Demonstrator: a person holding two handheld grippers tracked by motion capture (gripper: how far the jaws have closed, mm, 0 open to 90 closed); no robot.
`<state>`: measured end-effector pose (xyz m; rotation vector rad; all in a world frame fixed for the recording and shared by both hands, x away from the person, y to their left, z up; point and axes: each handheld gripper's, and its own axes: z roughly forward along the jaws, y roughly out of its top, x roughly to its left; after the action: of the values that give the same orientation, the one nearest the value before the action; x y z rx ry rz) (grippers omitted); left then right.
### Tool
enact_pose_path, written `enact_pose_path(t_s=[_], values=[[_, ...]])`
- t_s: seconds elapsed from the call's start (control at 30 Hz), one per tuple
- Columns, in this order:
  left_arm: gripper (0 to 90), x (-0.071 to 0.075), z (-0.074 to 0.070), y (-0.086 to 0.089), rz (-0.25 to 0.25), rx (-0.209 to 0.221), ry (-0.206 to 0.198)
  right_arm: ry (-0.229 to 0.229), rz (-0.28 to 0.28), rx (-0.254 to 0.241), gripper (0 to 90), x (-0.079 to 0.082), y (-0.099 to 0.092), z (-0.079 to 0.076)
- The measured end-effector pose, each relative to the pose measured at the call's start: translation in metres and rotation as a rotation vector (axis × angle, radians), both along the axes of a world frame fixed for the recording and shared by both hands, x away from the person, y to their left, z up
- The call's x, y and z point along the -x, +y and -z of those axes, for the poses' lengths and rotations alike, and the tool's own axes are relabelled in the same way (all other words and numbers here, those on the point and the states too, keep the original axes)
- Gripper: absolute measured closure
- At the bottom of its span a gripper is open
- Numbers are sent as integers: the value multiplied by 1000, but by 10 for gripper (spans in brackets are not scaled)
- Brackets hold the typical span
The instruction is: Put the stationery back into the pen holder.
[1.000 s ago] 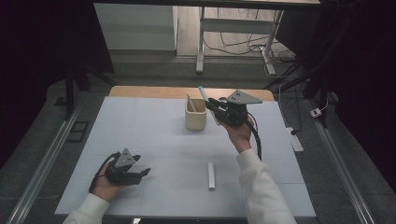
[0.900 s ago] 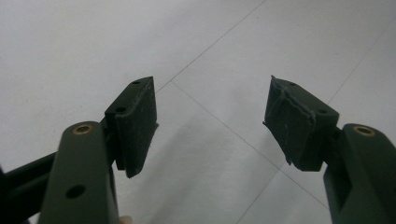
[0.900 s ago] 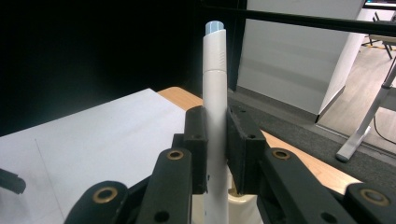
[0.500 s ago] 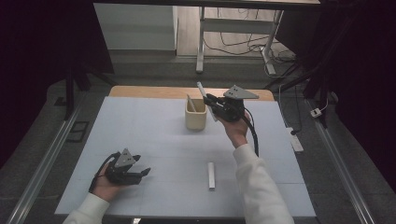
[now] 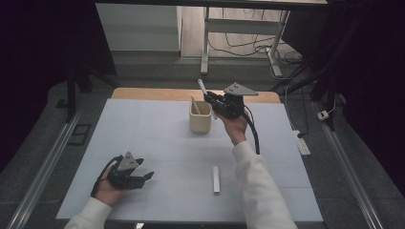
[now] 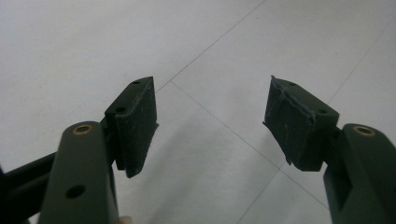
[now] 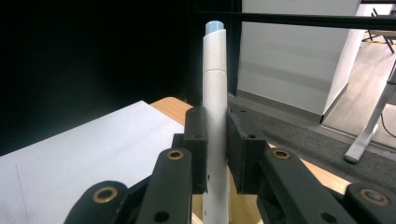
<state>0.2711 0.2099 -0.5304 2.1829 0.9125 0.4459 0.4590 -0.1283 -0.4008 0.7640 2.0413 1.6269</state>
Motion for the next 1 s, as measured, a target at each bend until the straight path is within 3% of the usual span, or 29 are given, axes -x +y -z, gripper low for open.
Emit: enact_pose_path(t_s=[0.57, 0.8, 1.0], values=[[344, 0, 0, 1, 0, 3, -3, 26, 23, -43, 786, -24, 10, 9], [343, 0, 0, 0, 0, 2, -3, 20, 32, -28, 786, -35, 18, 13], [344, 0, 1, 1, -1, -2, -2, 31, 36, -53, 786, -43, 21, 18]])
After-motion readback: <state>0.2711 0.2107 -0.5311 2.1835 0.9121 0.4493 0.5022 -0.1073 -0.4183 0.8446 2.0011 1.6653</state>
